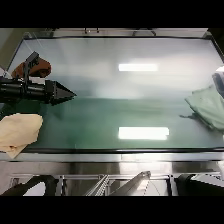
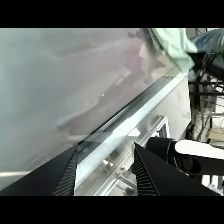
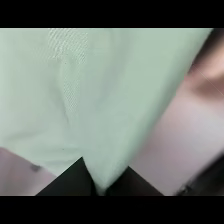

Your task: Fold the shirts.

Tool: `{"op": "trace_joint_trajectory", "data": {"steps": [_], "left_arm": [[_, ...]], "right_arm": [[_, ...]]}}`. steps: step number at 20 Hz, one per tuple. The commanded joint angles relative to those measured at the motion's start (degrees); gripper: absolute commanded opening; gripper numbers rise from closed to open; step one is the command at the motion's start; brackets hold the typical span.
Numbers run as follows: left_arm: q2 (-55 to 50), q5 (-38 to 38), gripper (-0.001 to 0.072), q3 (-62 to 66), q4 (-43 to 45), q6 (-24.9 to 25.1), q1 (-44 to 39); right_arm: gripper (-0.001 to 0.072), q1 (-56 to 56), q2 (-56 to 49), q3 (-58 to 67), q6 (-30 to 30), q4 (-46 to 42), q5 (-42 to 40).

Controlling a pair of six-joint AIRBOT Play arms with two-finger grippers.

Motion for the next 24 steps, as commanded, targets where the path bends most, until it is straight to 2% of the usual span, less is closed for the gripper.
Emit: {"op": "trace_joint_trajectory", "data": {"steps": [1, 3, 6, 7, 8, 9, 12, 13, 14, 17, 19, 22, 24], "left_arm": [[0.0, 0.61, 0.0377, 0.04, -0.02, -0.02, 0.0], [0.02, 0.55, 0.0377, 0.04, 0.02, -0.02, 0.0], [0.02, 0.55, 0.0377, 0.04, 0.02, 0.0, 0.0], [0.02, 0.5, 0.0377, 0.04, 0.02, 0.0, 0.0], [0.02, 0.39, 0.0377, 0.04, -0.02, 0.0, 0.0], [0.02, 0.33, 0.0377, 0.04, 0.0, 0.0, 0.0], [0.02, -0.44, 0.0377, 0.04, -0.07, -0.02, 0.0], [0.02, -0.81, 0.0377, 0.04, -0.13, -0.02, 0.0], [0.02, -0.72, 0.0377, 0.04, -0.13, -0.02, 0.0], [0.02, -0.74, 0.0377, 0.04, -0.07, 0.0, 0.0], [0.02, -0.72, 0.0377, 0.04, -0.02, 0.79, 0.0], [0.02, -0.81, 0.0356, 0.04, -0.04, 1.51, 0.0], [0.0, -0.22, 0.0356, 0.04, 0.0, 1.51, 0.02]], "right_arm": [[0.0021, -13.29, 7.17, -9.84, 2.73, -8.44, -4.81], [0.0021, -17.59, 11.87, -13.55, 4.61, -8.46, -8.22], [0.0025, -18.25, 13.18, -14.67, 4.72, -8.52, -7.1], [0.0096, -18.25, 13.16, -14.64, 4.81, -8.44, -5.68], [0.0354, -18.25, 13.27, -14.51, 4.96, -8.44, -4.7], [0.053, -18.29, 13.27, -13.99, 4.96, -8.48, -3.32], [0.052, -18.05, 13.35, -9.11, 8.39, -8.46, 4.28], [0.0398, -17.2, 13.7, -6.47, 10.43, -8.41, 7.98], [0.0322, -15.67, 14.34, -4.02, 12.76, -8.48, 11.06], [0.0322, -9.55, 16.35, 3.41, 25.2, -8.7, 21.27], [0.0323, -4.92, 16.5, 6.88, 31.08, -9.51, 27.39], [0.0308, 5.46, 17.38, 7.98, 31.95, -9.11, 25.27], [0.0086, 15.02, 17.55, 7.98, 28.83, -7.85, 21.07]]}}
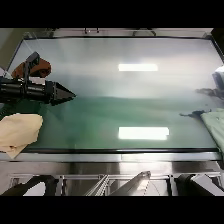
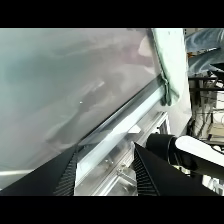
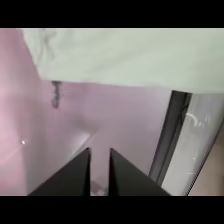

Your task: Fold the shirts.

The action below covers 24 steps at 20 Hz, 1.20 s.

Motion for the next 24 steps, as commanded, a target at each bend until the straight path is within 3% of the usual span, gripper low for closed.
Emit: {"op": "trace_joint_trajectory", "data": {"steps": [1, 2, 3, 7, 13, 15, 24], "left_arm": [[0.02, 0.83, 0.0278, 0.04, 0.07, 0.39, 0.04], [0.02, 1.25, 0.0054, 0.04, 0.09, 0.44, 0.07], [0.02, 1.84, 0.0001, 0.04, 0.07, 0.83, 0.07], [0.24, 2.12, 0.0, -0.48, 0.61, 0.87, -0.37], [14.62, 6.01, 0.0001, -16.13, 4.39, -0.52, -5.75], [19.19, 8.59, 0.0002, -20.44, 6.34, -3.98, -6.54], [29.0, 8.61, 0.0019, -24.52, 2.51, -7.39, -2.49]], "right_arm": [[0.0085, 16.2, 0.52, 1.27, -2.03, 2.29, -4.48], [0.0023, 22.14, 0.52, 1.27, -5.03, 4.55, -6.93], [0.0023, 27.74, 0.57, 1.27, -7.32, 6.97, -9.22], [0.0022, 53.33, 2.29, 1.14, -13.57, 9.05, -17.51], [0.002, 87.38, 6.64, -7.02, -12.68, 0.66, -25.51], [0.002, 89.35, 5.9, -9.31, -10.8, -1.11, -28.02], [0.0023, 89.02, 5.09, -9.31, -10.82, 1.05, -26.97]]}}
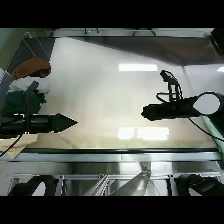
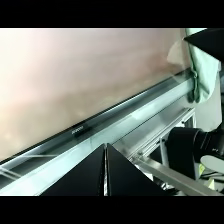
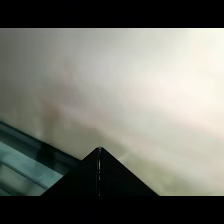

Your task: Fold the shirts.

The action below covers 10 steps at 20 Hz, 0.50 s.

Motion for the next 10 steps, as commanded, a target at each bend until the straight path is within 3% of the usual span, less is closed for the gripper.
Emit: {"op": "trace_joint_trajectory", "data": {"steps": [1, 10], "left_arm": [[3.23, 0.26, 0.0019, -0.63, -2.91, -1.73, 0.68], [3.61, 1.4, 0.002, -0.63, -3.19, -2.03, 0.68]], "right_arm": [[0.0023, 0.42, -0.11, -0.2, 0.22, 0.61, 0.17], [0.0022, 0.42, -0.11, -0.2, 0.22, 0.61, 0.17]]}}
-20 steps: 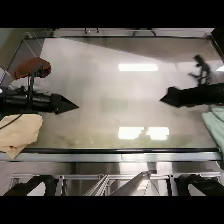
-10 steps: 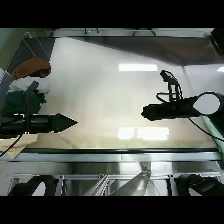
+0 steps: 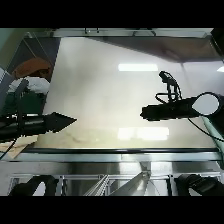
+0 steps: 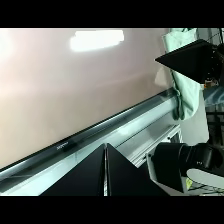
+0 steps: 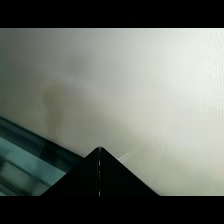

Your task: Fold the shirts.

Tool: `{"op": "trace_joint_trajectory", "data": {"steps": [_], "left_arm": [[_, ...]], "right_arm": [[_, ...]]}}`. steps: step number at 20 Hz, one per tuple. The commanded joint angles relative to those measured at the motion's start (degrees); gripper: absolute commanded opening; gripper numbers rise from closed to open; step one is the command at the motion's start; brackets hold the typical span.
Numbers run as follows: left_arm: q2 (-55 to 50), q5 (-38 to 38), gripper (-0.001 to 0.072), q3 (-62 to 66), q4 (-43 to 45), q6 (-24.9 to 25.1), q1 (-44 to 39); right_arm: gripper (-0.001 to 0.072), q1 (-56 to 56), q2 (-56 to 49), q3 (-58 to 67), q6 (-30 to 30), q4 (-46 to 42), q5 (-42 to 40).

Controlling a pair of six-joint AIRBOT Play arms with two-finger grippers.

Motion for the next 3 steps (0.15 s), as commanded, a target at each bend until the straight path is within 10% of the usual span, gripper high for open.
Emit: {"op": "trace_joint_trajectory", "data": {"steps": [1, 3], "left_arm": [[-1.95, -0.59, 0.0019, -0.02, -0.24, -0.39, 0.07], [-4.52, -1.9, 0.0019, -0.02, -0.35, -2.12, 0.07]], "right_arm": [[0.0023, 0.07, -0.04, -0.02, 0.0, -0.02, 0.0], [0.0023, 0.07, -0.04, -0.02, 0.0, -0.02, 0.0]]}}
